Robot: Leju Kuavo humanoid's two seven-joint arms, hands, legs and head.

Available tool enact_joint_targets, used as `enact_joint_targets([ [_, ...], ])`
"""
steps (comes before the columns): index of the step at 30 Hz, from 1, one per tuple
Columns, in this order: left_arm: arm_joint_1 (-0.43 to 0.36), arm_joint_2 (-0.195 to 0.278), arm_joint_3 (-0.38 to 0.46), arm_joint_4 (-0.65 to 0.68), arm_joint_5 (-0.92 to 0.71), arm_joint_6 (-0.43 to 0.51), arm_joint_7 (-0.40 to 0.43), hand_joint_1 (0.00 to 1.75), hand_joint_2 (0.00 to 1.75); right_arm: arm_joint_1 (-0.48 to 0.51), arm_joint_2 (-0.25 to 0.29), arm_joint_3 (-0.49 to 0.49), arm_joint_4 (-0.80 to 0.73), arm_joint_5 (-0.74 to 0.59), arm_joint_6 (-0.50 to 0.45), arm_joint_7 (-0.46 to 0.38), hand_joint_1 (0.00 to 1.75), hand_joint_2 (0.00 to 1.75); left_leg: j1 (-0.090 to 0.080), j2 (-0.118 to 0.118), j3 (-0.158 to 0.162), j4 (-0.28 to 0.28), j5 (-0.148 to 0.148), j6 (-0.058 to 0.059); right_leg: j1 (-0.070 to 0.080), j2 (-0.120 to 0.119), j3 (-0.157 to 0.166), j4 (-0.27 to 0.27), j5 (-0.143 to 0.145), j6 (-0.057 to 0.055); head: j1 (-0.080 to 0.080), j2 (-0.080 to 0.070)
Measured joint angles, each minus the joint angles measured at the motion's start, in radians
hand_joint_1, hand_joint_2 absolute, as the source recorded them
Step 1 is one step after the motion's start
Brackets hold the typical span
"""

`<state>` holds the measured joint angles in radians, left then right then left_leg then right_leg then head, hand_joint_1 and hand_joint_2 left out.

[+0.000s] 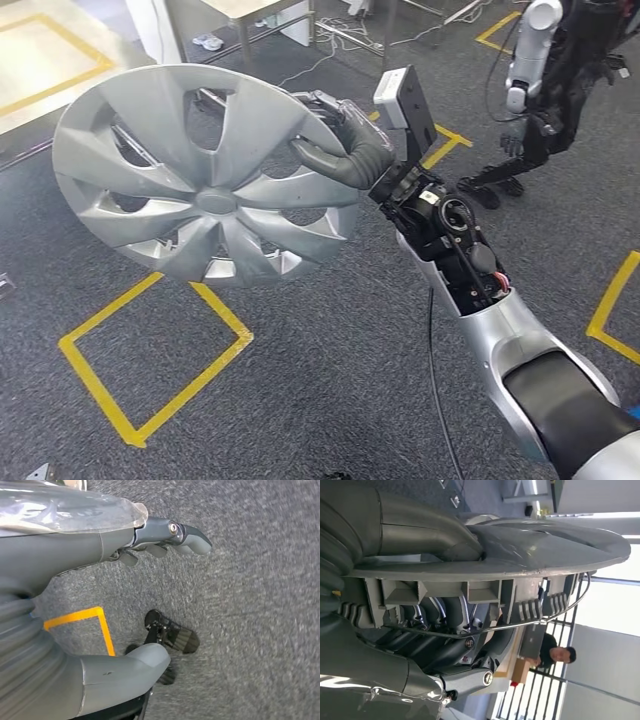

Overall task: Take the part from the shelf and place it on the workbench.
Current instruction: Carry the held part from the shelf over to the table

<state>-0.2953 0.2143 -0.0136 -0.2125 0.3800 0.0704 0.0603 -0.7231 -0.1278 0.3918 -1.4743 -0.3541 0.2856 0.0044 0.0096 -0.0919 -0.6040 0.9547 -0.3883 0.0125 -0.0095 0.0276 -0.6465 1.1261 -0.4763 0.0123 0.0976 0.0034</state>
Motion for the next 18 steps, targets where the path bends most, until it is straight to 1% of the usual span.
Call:
enact_joint_targets([
  [1,0.000,-0.001,-0.003,0.000,0.000,0.003,-0.003,0.00,1.75,0.000,0.000,-0.001,0.000,-0.002,-0.001,0.002,1.75,1.75,0.000,-0.013,-0.001,0.003,-0.002,-0.003,-0.003,0.022,0.030,-0.069,0.031,-0.003,0.000,0.000],
  [2,0.000,-0.001,-0.007,0.000,0.000,0.006,-0.007,0.00,1.75,-0.001,0.000,-0.002,0.000,-0.004,-0.003,0.004,1.75,1.75,0.000,-0.025,-0.005,0.006,-0.002,-0.006,-0.005,0.040,0.053,-0.117,0.045,-0.005,-0.001,0.000],
  [3,0.001,-0.001,-0.009,0.000,0.000,0.012,-0.012,0.00,1.75,-0.002,0.000,-0.003,0.000,-0.007,-0.005,0.005,1.75,1.75,0.002,-0.036,-0.010,0.007,0.000,-0.011,-0.006,0.051,0.066,-0.140,0.046,-0.006,-0.002,0.000],
  [4,0.003,-0.001,-0.011,0.000,-0.001,0.019,-0.018,0.00,1.75,-0.002,0.000,-0.003,0.000,-0.008,-0.006,0.005,1.75,1.75,0.004,-0.048,-0.015,0.006,0.002,-0.017,-0.006,0.046,0.072,-0.147,0.043,-0.007,-0.003,0.000],
  [5,0.005,0.000,-0.013,0.000,-0.002,0.027,-0.024,0.00,1.75,-0.003,0.000,-0.003,0.000,-0.010,-0.006,0.006,1.75,1.75,0.006,-0.057,-0.018,0.005,0.004,-0.023,-0.006,0.034,0.076,-0.153,0.043,-0.010,-0.002,0.000],
  [6,0.008,0.000,-0.014,0.000,-0.004,0.036,-0.030,0.00,1.75,-0.003,0.000,-0.004,0.000,-0.011,-0.008,0.006,1.75,1.75,0.005,-0.048,-0.021,0.009,0.000,-0.029,-0.007,0.022,0.080,-0.159,0.044,-0.014,-0.002,0.000],
  [7,0.009,0.001,-0.016,0.000,-0.005,0.043,-0.035,0.00,1.75,-0.003,0.000,-0.004,-0.001,-0.012,-0.009,0.007,1.75,1.75,0.003,-0.023,-0.030,0.028,-0.013,-0.034,-0.008,0.009,0.085,-0.165,0.046,-0.019,-0.006,0.000],
  [8,0.009,0.003,-0.017,0.000,-0.006,0.049,-0.038,0.00,1.75,-0.003,0.000,-0.005,-0.001,-0.013,-0.011,0.008,1.75,1.75,0.000,0.011,-0.051,0.070,-0.036,-0.038,-0.009,-0.004,0.089,-0.170,0.048,-0.024,-0.010,0.000],
  [9,0.009,0.002,-0.018,0.000,-0.006,0.052,-0.040,0.00,1.75,-0.003,0.000,-0.005,-0.001,-0.014,-0.012,0.008,1.75,1.75,0.000,0.049,-0.083,0.134,-0.066,-0.043,-0.008,-0.017,0.090,-0.172,0.048,-0.027,-0.015,0.000],
  [10,0.008,0.003,-0.019,0.000,-0.006,0.052,-0.041,0.00,1.75,-0.002,0.000,-0.006,-0.002,-0.015,-0.013,0.008,1.75,1.75,0.001,0.070,-0.120,0.208,-0.097,-0.047,-0.007,-0.030,0.090,-0.173,0.048,-0.028,-0.019,0.000],
  [11,0.008,0.001,-0.020,0.000,-0.006,0.050,-0.042,0.00,1.75,-0.001,0.000,-0.006,-0.002,-0.016,-0.013,0.007,1.75,1.75,0.003,0.080,-0.153,0.270,-0.116,-0.051,-0.007,-0.044,0.091,-0.173,0.046,-0.028,-0.020,0.000],
  [12,0.009,-0.001,-0.021,0.000,-0.004,0.045,-0.042,0.00,1.75,0.000,0.000,-0.006,-0.002,-0.016,-0.013,0.007,1.75,1.75,0.005,0.085,-0.171,0.300,-0.118,-0.053,-0.008,-0.058,0.091,-0.172,0.045,-0.028,-0.021,0.000],
  [13,0.010,-0.002,-0.023,0.000,0.000,0.038,-0.042,0.00,1.75,0.001,0.000,-0.006,-0.002,-0.017,-0.013,0.008,1.75,1.75,0.008,0.088,-0.165,0.286,-0.101,-0.055,-0.008,-0.071,0.092,-0.172,0.043,-0.027,-0.021,0.000],
  [14,0.010,-0.002,-0.024,0.000,0.005,0.031,-0.042,0.00,1.75,0.002,0.000,-0.006,-0.002,-0.017,-0.013,0.007,1.75,1.75,0.009,0.094,-0.137,0.230,-0.068,-0.056,-0.009,-0.083,0.094,-0.172,0.041,-0.025,-0.022,0.000],
  [15,0.010,-0.001,-0.025,0.000,0.012,0.025,-0.044,0.00,1.75,0.002,0.000,-0.006,-0.002,-0.017,-0.013,0.006,1.75,1.75,0.010,0.111,-0.095,0.149,-0.032,-0.056,-0.009,-0.095,0.097,-0.171,0.038,-0.021,-0.022,0.000],
  [16,0.009,0.000,-0.026,0.000,0.017,0.020,-0.046,0.00,1.75,0.002,0.000,-0.006,-0.002,-0.018,-0.012,0.005,1.75,1.75,0.006,0.129,-0.056,0.076,-0.006,-0.053,-0.007,-0.105,0.099,-0.171,0.034,-0.016,-0.024,0.000],
  [17,0.008,0.000,-0.026,0.000,0.021,0.018,-0.049,0.00,1.75,0.002,0.000,-0.006,-0.002,-0.019,-0.012,0.004,1.75,1.75,0.003,0.141,-0.029,0.024,0.009,-0.047,-0.005,-0.115,0.102,-0.171,0.031,-0.011,-0.023,0.000],
  [18,0.008,-0.001,-0.026,0.000,0.023,0.016,-0.051,0.00,1.75,0.001,0.000,-0.006,-0.003,-0.020,-0.012,0.003,1.75,1.75,-0.001,0.146,-0.017,0.001,0.011,-0.039,-0.001,-0.124,0.105,-0.171,0.028,-0.005,-0.022,0.000],
])
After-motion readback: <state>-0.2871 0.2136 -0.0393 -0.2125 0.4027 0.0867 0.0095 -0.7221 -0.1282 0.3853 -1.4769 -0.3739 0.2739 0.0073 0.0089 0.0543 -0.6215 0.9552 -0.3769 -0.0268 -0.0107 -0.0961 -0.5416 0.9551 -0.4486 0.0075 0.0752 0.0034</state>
